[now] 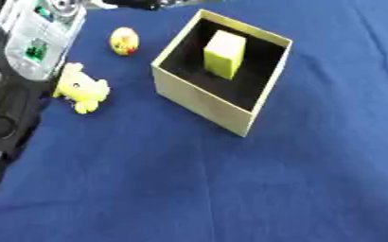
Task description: Pick up objects on the table and place them in the box.
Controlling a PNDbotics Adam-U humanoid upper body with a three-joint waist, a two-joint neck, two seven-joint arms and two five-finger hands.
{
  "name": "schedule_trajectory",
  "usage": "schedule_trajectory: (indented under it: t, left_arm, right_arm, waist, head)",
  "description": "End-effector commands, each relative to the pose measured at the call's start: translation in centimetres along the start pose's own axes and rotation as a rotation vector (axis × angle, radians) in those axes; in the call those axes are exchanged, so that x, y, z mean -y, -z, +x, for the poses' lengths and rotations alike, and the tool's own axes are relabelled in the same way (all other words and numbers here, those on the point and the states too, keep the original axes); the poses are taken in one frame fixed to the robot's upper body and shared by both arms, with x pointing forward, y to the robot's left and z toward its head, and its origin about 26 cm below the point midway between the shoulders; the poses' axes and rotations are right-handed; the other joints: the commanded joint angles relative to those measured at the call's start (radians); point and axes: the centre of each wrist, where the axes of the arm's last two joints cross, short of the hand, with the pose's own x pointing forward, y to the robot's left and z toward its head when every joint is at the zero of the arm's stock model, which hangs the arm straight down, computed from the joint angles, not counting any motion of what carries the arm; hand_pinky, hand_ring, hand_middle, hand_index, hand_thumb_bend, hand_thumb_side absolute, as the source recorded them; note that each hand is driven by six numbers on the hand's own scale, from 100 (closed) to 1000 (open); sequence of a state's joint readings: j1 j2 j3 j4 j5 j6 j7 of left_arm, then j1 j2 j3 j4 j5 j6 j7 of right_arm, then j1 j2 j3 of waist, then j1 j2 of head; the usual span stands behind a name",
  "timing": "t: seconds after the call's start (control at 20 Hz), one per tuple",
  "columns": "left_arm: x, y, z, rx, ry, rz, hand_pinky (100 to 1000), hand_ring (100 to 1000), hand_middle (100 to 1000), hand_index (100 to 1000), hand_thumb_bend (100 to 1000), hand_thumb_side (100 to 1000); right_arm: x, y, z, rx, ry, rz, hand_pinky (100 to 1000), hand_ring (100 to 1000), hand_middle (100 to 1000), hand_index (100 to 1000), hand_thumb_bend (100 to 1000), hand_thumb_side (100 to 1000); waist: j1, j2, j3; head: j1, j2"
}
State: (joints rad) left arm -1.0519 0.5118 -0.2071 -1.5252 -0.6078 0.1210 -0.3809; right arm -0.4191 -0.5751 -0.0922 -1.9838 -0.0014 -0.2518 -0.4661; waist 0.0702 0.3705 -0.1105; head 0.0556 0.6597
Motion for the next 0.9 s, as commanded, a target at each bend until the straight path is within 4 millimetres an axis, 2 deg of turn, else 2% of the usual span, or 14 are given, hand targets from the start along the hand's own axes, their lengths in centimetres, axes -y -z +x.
schedule_trajectory:
  t: [0.05,0.3,0.6,0.8,0.9]
  left_arm:
    - [-2.0,-1.2,-0.9,-0.034,0.027,-0.013,841,810,741,859,597,679]
    - [-2.0,-2.6,-2.7,-0.104,0.054,-0.092,845,815,746,856,632,650]
    - [-1.4,-3.9,-5.0,-0.179,0.116,-0.245,875,846,771,870,744,558]
    - [-0.8,-4.7,-6.4,-0.188,0.169,-0.344,892,870,795,897,775,541]
    - [-0.5,-5.0,-7.1,-0.195,0.184,-0.384,896,878,804,900,761,520]
  right_arm:
    - [0.6,0.6,0.5,0.033,-0.024,0.004,836,735,689,775,100,832]
    - [0.7,0.5,0.5,0.028,-0.032,0.001,837,736,690,775,100,831]
    - [0.8,0.4,0.4,0.029,-0.035,0.001,836,736,689,775,100,829]
    - [0.9,0.3,0.4,0.029,-0.037,0.001,837,735,689,775,100,828]
    - [0.9,0.3,0.4,0.029,-0.037,0.0,837,736,689,775,100,827]
  waist:
    - [-0.01,-0.03,0.006]
    - [-0.02,-0.037,0.024]
    - [-0.032,-0.04,0.032]
    - [-0.036,-0.041,0.034]
    - [-0.038,-0.042,0.035]
  head:
    - [-0.006,0.011]
    - [-0.023,0.017]
    - [-0.035,0.012]
    - [-0.034,0.004]
    - [-0.035,0.0]
